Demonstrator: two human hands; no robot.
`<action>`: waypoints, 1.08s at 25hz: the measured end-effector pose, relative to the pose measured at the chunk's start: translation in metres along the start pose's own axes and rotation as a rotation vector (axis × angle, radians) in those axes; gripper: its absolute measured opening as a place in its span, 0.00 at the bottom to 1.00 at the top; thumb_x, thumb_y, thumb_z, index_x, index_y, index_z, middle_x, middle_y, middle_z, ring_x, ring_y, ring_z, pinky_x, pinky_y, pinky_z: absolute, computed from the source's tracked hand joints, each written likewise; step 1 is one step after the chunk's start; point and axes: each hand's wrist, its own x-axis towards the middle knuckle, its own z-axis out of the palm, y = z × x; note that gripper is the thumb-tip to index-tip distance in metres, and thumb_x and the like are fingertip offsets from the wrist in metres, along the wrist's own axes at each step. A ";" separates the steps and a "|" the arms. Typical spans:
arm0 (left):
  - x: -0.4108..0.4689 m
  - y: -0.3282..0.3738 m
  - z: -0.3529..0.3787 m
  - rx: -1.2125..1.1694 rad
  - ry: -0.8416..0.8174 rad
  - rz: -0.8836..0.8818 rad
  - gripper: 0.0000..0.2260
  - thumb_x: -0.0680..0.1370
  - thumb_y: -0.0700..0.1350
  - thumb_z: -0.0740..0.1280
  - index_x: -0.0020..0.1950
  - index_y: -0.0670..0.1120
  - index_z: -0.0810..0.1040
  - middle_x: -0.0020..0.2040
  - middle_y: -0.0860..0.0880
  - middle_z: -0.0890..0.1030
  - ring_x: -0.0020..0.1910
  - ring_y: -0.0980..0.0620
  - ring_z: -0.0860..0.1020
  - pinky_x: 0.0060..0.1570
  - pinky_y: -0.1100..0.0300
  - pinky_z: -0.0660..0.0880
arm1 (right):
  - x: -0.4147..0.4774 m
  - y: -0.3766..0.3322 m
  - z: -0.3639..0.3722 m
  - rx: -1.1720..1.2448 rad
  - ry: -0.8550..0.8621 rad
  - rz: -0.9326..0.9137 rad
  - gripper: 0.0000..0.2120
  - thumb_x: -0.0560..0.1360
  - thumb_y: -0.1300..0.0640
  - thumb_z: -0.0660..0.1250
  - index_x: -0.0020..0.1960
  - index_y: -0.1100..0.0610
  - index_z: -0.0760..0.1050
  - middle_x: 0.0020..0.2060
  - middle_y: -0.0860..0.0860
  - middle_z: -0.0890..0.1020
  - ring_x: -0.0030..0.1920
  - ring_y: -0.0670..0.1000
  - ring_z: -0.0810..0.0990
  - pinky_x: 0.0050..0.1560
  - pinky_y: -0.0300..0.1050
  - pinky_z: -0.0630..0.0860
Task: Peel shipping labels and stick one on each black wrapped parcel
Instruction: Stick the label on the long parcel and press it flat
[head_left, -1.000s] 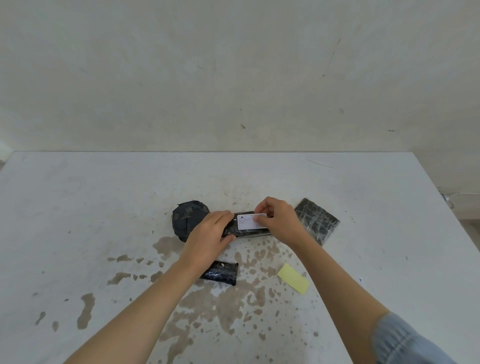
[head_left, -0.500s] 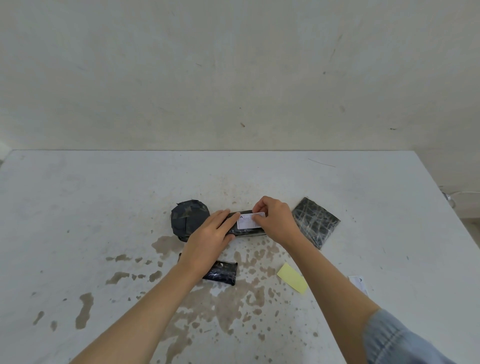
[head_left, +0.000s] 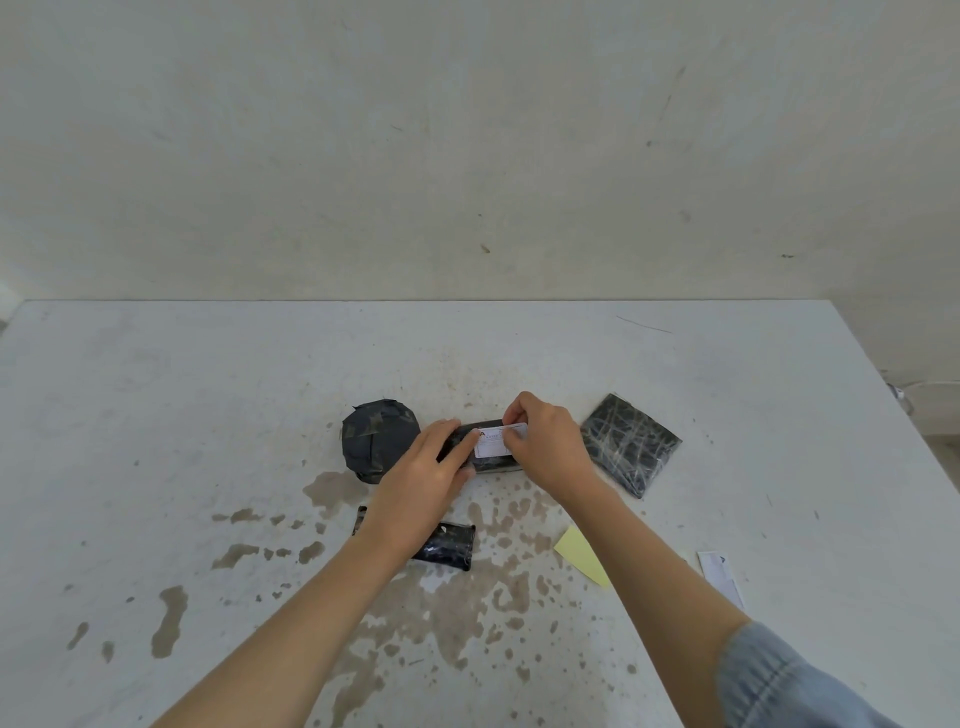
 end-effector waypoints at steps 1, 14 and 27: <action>0.001 0.003 0.000 -0.048 0.012 -0.039 0.15 0.76 0.46 0.65 0.61 0.43 0.77 0.56 0.44 0.78 0.54 0.47 0.78 0.45 0.56 0.81 | 0.000 0.000 0.001 -0.005 0.004 -0.007 0.07 0.74 0.64 0.62 0.51 0.62 0.74 0.46 0.57 0.81 0.46 0.56 0.77 0.43 0.48 0.74; 0.016 0.016 0.014 -0.283 0.028 -0.337 0.15 0.74 0.44 0.70 0.59 0.42 0.77 0.55 0.45 0.77 0.53 0.46 0.77 0.56 0.49 0.72 | -0.006 0.002 0.005 -0.049 0.059 -0.097 0.06 0.75 0.62 0.65 0.51 0.62 0.73 0.43 0.55 0.77 0.43 0.52 0.71 0.43 0.46 0.71; 0.015 0.016 0.011 -0.261 -0.039 -0.344 0.16 0.75 0.45 0.69 0.62 0.42 0.76 0.57 0.45 0.78 0.56 0.44 0.76 0.60 0.48 0.70 | -0.018 0.030 0.017 -0.125 0.322 0.004 0.22 0.68 0.45 0.73 0.56 0.55 0.73 0.53 0.50 0.72 0.56 0.53 0.65 0.53 0.44 0.61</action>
